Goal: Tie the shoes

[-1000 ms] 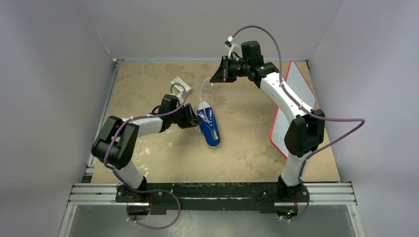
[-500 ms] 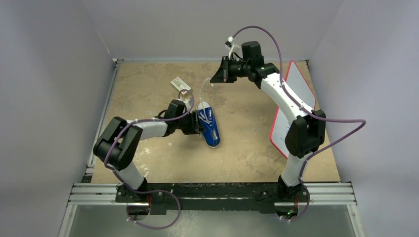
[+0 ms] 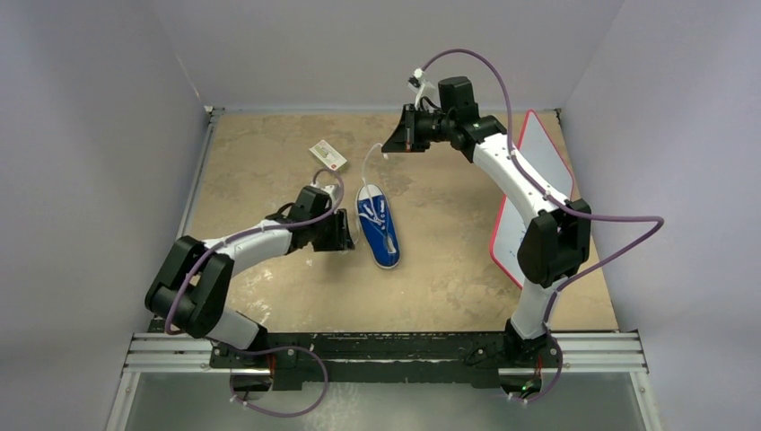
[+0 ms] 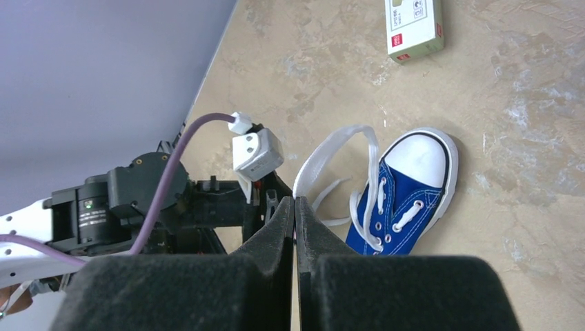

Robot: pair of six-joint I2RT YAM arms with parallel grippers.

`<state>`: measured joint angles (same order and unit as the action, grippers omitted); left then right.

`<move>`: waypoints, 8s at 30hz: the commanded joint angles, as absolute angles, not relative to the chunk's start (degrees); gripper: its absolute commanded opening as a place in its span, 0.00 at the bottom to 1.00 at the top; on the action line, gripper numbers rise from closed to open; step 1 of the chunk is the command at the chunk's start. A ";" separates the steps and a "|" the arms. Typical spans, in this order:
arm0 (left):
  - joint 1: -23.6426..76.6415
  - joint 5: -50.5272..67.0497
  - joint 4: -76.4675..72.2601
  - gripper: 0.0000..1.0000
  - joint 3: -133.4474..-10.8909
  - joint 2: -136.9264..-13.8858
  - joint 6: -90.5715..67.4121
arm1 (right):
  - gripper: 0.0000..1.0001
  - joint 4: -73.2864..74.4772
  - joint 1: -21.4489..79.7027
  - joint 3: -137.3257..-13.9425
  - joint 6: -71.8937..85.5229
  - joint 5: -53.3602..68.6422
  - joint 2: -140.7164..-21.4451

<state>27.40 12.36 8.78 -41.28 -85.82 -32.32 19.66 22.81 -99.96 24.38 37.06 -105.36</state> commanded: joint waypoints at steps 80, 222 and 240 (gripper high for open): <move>36.02 -2.29 28.15 0.00 -63.35 -66.93 -24.72 | 0.43 28.35 33.32 -96.24 -7.73 26.43 -107.34; 22.68 63.82 -2.55 0.00 -62.05 -108.95 -31.02 | 0.36 -6.63 41.66 -55.63 -42.41 18.94 -94.87; 22.68 65.45 -2.25 0.00 -62.03 -107.80 -31.38 | 0.31 -17.61 42.27 -48.79 -40.39 6.80 -93.35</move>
